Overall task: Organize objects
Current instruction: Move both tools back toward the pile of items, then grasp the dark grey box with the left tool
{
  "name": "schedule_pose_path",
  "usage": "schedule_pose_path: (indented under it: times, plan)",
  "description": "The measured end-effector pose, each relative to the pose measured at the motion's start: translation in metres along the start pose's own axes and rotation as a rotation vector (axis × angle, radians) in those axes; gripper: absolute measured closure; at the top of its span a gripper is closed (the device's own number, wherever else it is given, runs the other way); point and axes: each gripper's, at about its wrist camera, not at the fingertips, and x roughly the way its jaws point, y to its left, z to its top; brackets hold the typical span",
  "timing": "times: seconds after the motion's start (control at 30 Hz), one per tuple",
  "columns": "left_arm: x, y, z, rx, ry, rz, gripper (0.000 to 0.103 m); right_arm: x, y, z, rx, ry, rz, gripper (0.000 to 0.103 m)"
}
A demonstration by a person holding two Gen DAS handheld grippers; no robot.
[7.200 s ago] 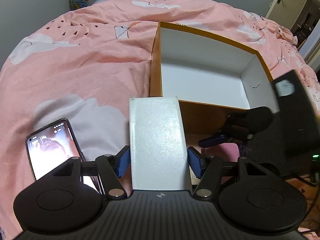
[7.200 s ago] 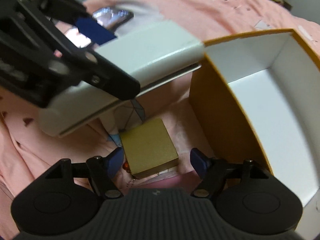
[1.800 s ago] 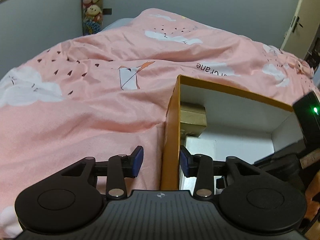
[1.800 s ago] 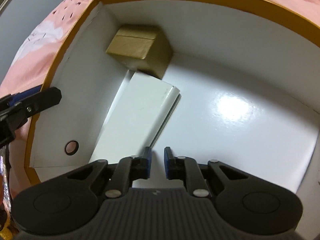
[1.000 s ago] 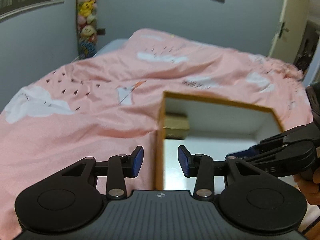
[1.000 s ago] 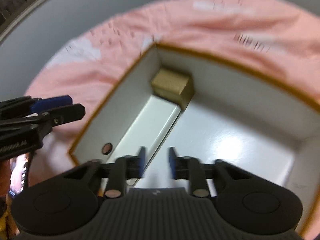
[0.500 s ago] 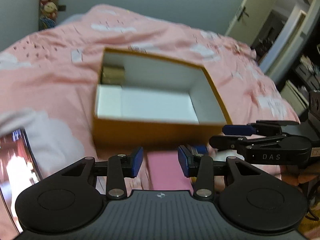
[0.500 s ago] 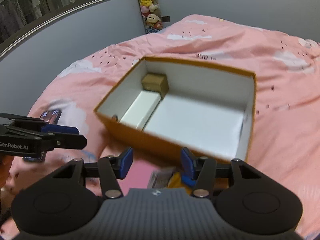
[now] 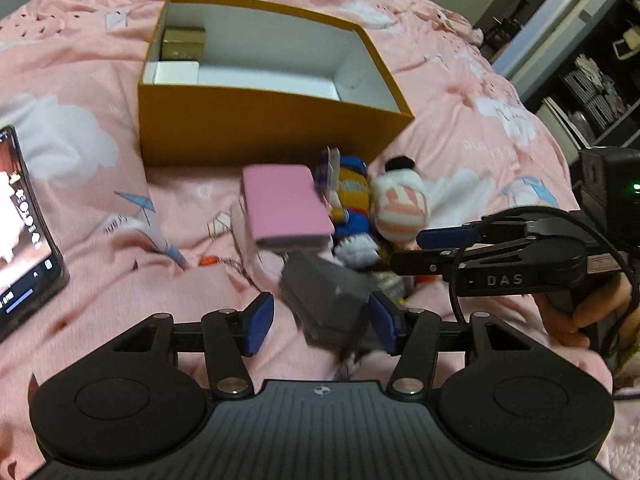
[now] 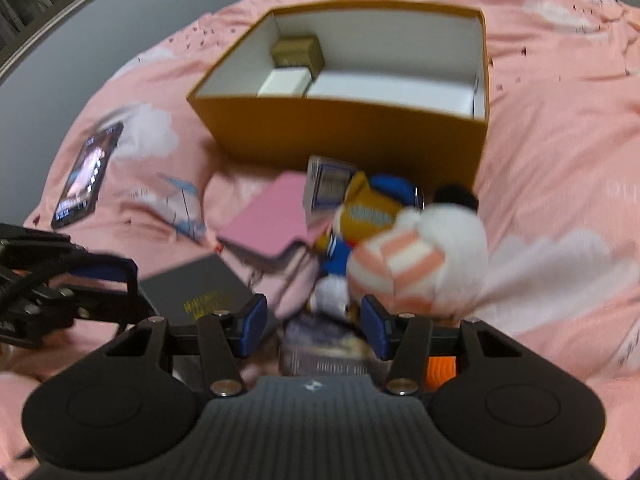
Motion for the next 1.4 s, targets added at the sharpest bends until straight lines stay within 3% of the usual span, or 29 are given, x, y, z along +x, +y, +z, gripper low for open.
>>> schedule_pose_path:
  times: [0.27,0.53,0.67,1.0,1.07,1.17,1.33,1.4]
  plan:
    - [0.017,-0.011,-0.010,0.063,0.077,-0.037,0.039,0.004,-0.007,-0.019,0.020,0.074,-0.036,0.057]
    - [0.019,-0.007,-0.003,0.019,0.020,-0.077,0.049,0.011,-0.003,-0.024,0.012,0.120,-0.016,0.062]
    - [0.021,-0.009,0.006,0.008,-0.017,-0.105,0.053,0.011,0.000,-0.021,-0.001,0.114,-0.002,0.069]
    - [0.037,-0.019,0.029,0.002,-0.055,-0.139,0.057,0.001,-0.002,-0.016,-0.011,0.077,0.031,0.069]
    - [0.039,-0.019,0.031,-0.003,-0.063,-0.148,0.064,-0.002,-0.004,-0.015,-0.001,0.065,0.031,0.069]
    - [0.047,-0.021,0.034,0.004,-0.060,-0.084,0.067,-0.009,-0.009,-0.013,0.032,0.031,0.053,0.066]
    - [0.046,-0.023,0.036,0.037,-0.068,-0.060,0.067,-0.013,-0.011,-0.008,0.040,-0.001,0.046,0.060]
    - [0.045,-0.022,0.036,0.059,-0.076,-0.032,0.058,-0.010,-0.014,-0.007,0.068,0.005,0.053,0.060]
